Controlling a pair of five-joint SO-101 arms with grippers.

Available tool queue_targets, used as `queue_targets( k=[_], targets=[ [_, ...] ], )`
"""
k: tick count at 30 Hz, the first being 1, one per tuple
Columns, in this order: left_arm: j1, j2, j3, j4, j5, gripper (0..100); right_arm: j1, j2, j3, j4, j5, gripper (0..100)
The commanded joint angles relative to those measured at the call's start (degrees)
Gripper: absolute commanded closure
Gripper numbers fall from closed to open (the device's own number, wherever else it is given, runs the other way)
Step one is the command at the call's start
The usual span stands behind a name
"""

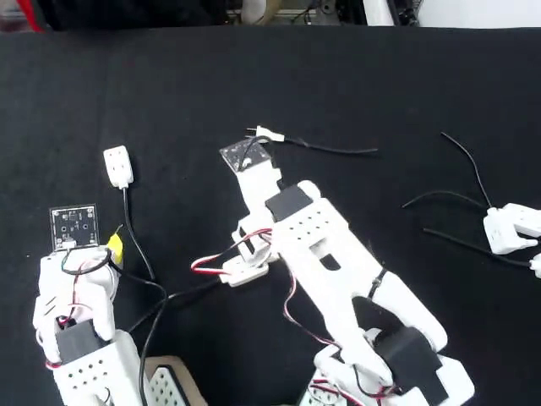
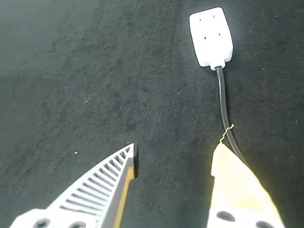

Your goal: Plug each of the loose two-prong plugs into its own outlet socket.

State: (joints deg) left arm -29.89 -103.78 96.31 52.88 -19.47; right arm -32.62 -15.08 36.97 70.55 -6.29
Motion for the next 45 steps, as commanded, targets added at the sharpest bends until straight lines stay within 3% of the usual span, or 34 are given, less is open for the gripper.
queue_targets(
  k=[1,15,20,24,32,38,45],
  targets=[
    [-0.1,-0.5,1.0,0.3,-0.6,74,-0.8,1.1,0.3,-3.5,-0.6,98.7],
    [-0.1,-0.5,1.0,0.3,-0.6,74,-0.2,-2.9,2.3,-5.7,-1.9,98.7],
    [0.0,-0.5,1.0,0.3,-0.6,74,3.4,-12.9,4.9,-7.7,-2.7,98.7],
    [0.8,-0.4,1.0,0.3,-0.7,74,10.0,-17.2,3.8,0.4,-3.0,98.7],
    [1.2,-0.4,1.0,0.4,-0.7,74,25.8,-7.8,2.6,6.3,9.4,98.7],
    [1.2,-0.4,1.0,0.4,-0.7,74,26.3,1.1,-0.6,5.8,10.2,98.7],
    [1.2,-0.4,1.0,0.4,-0.7,74,26.2,15.2,-0.9,-2.4,10.1,98.6]
  ],
)
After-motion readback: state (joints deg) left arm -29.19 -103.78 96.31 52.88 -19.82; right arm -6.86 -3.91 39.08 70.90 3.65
